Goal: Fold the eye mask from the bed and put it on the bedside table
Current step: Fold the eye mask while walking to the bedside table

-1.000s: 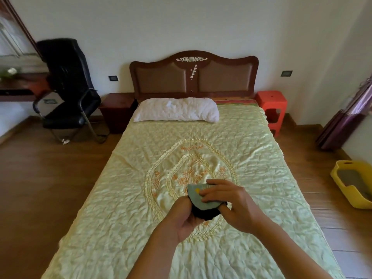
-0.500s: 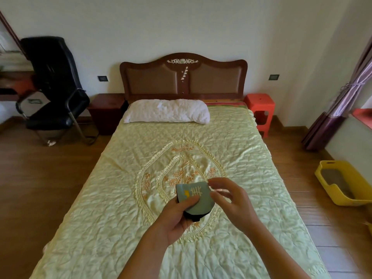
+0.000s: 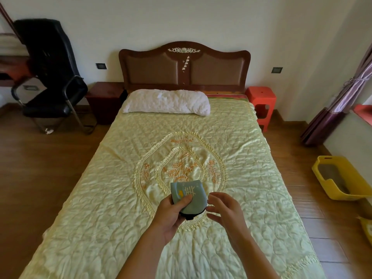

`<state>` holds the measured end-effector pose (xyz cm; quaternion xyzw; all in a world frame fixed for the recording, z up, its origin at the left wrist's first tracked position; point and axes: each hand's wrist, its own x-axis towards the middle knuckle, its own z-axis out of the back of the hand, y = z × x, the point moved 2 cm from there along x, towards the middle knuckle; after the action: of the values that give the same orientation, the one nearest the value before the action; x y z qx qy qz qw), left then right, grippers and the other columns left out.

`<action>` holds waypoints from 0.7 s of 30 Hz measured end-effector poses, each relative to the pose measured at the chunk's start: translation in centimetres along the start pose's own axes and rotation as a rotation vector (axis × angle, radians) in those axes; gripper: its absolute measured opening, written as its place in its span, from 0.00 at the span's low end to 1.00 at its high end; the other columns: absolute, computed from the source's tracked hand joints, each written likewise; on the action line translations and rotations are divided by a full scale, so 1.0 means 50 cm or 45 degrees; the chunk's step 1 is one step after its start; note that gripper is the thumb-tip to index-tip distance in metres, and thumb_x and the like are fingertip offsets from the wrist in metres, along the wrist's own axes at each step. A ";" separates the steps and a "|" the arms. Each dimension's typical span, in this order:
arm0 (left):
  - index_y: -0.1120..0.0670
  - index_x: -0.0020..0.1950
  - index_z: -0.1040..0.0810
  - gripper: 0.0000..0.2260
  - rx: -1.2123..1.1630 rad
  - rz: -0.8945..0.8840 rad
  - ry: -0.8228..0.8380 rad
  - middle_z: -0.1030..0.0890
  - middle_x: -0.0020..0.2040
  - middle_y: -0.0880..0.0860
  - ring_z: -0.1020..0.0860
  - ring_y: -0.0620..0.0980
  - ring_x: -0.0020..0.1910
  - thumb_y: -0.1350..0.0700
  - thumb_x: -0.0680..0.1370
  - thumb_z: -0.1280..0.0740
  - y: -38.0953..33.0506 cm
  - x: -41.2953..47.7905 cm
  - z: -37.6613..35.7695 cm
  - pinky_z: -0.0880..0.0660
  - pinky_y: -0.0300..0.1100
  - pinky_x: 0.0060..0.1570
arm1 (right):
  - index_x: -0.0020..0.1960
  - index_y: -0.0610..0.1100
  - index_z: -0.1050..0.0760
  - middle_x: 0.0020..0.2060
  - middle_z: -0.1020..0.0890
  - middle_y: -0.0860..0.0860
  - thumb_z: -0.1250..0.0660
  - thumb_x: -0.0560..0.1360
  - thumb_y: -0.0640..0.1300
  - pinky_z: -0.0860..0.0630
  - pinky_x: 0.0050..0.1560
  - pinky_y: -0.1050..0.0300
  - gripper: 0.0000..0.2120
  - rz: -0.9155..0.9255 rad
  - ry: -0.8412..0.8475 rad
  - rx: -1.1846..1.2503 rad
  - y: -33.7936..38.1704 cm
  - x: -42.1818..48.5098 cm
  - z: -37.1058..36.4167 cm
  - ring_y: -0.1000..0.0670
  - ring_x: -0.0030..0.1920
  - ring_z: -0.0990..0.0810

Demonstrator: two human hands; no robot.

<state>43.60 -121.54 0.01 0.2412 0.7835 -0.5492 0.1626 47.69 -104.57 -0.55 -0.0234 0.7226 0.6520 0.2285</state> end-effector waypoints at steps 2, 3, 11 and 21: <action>0.61 0.57 0.19 0.10 -0.008 -0.002 -0.018 0.15 0.48 0.59 0.17 0.56 0.44 0.61 0.76 0.28 0.006 0.002 0.012 0.20 0.42 0.32 | 0.54 0.45 0.18 0.49 0.14 0.42 0.27 0.68 0.54 0.16 0.47 0.51 0.18 -0.019 0.005 -0.006 -0.007 -0.001 -0.010 0.47 0.47 0.12; 0.61 0.57 0.19 0.11 -0.003 -0.005 -0.027 0.15 0.49 0.59 0.17 0.56 0.45 0.60 0.76 0.28 0.008 0.004 0.018 0.20 0.42 0.33 | 0.53 0.45 0.17 0.48 0.13 0.42 0.27 0.70 0.52 0.16 0.49 0.50 0.15 -0.023 0.017 0.001 -0.010 0.000 -0.015 0.47 0.47 0.12; 0.61 0.56 0.18 0.12 -0.043 -0.066 -0.213 0.14 0.49 0.59 0.16 0.55 0.46 0.58 0.75 0.27 0.016 -0.030 0.057 0.20 0.42 0.34 | 0.53 0.41 0.16 0.47 0.12 0.42 0.30 0.78 0.44 0.16 0.54 0.48 0.08 -0.062 0.220 -0.004 -0.013 -0.007 -0.062 0.42 0.49 0.13; 0.62 0.55 0.18 0.11 -0.228 -0.232 -0.660 0.13 0.46 0.59 0.15 0.54 0.42 0.59 0.75 0.27 0.074 -0.201 0.126 0.21 0.42 0.33 | 0.51 0.40 0.15 0.46 0.12 0.40 0.33 0.79 0.43 0.17 0.49 0.51 0.09 -0.135 0.782 -0.138 -0.047 -0.066 -0.150 0.38 0.49 0.13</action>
<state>53.93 -128.40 0.16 0.0060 0.7796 -0.5334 0.3282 49.18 -112.93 -1.19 -0.2690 0.7199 0.6391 0.0318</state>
